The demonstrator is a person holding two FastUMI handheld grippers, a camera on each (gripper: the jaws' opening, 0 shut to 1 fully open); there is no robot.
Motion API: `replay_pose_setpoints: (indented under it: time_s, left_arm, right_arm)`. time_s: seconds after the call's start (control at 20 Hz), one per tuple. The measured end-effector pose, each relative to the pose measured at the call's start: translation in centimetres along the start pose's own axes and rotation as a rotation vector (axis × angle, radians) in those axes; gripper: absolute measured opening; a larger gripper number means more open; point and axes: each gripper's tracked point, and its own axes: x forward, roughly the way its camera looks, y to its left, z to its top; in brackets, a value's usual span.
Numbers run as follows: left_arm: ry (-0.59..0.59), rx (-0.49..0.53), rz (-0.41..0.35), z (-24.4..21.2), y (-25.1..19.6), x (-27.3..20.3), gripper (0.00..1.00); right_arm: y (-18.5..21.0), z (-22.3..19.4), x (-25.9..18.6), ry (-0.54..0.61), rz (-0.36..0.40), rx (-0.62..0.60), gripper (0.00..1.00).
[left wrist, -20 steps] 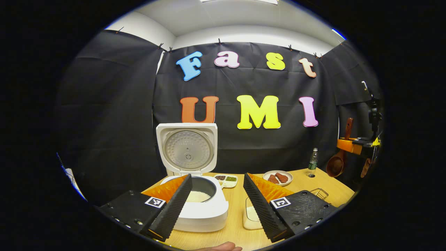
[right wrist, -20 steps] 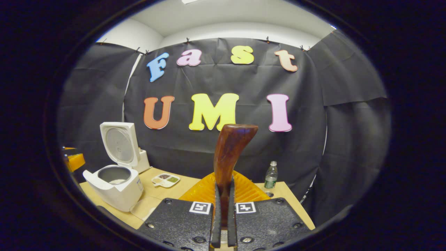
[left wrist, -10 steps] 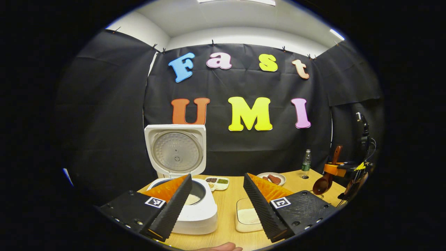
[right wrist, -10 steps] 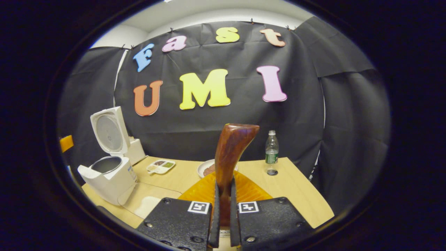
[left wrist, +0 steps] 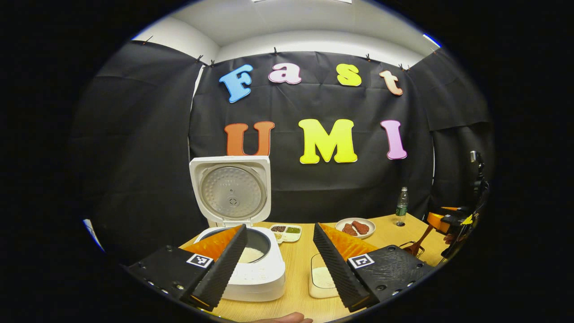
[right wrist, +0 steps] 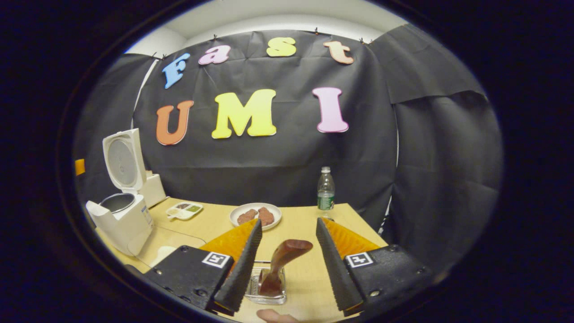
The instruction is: Close the left gripper, press the button to open the rice cooker; take a wooden spoon from the chopstick holder with the right hand, scoop a spoonful of rice and pour it into the rice cooker, then put the wooden spoon back into the chopstick holder.
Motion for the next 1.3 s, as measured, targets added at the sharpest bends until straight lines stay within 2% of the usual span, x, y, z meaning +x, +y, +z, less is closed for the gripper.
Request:
replay_pose_setpoints:
  time_s: [0.1,0.3,0.45,0.55,0.75,0.9,1.1,1.3]
  left_arm:
    - [0.005,-0.011,-0.009,0.5,0.1,0.6,0.94]
    - [0.006,-0.009,0.003,2.1,1.7,1.7,0.94]
    - [-0.002,-0.01,0.008,3.9,2.9,2.7,0.94]
    - [0.002,0.002,0.008,4.9,3.8,3.5,0.94]
    - [0.007,0.038,0.042,7.3,6.2,5.1,0.94]
    - [-0.01,0.034,0.04,9.7,7.5,7.4,0.94]
    - [-0.024,0.036,0.077,12.4,9.8,10.5,0.94]
    - [-0.09,0.06,0.071,15.6,11.2,15.0,0.95]
  right_arm:
    - [-0.2,0.6,-1.3,-0.022,-0.008,-0.014,0.91]
    - [0.1,1.3,-4.8,-0.044,0.003,0.006,0.96]
    - [0.3,1.8,-6.8,-0.04,0.016,-0.012,0.96]
    - [1.6,2.5,-8.1,-0.052,0.076,-0.018,0.96]
    - [1.4,4.0,-9.4,-0.091,0.102,-0.019,0.96]
    - [1.7,4.2,-10.4,-0.102,0.12,-0.013,0.95]
    - [2.0,4.8,-11.6,-0.134,0.18,0.015,0.95]
    - [1.0,5.2,-12.1,-0.155,0.165,0.012,0.96]
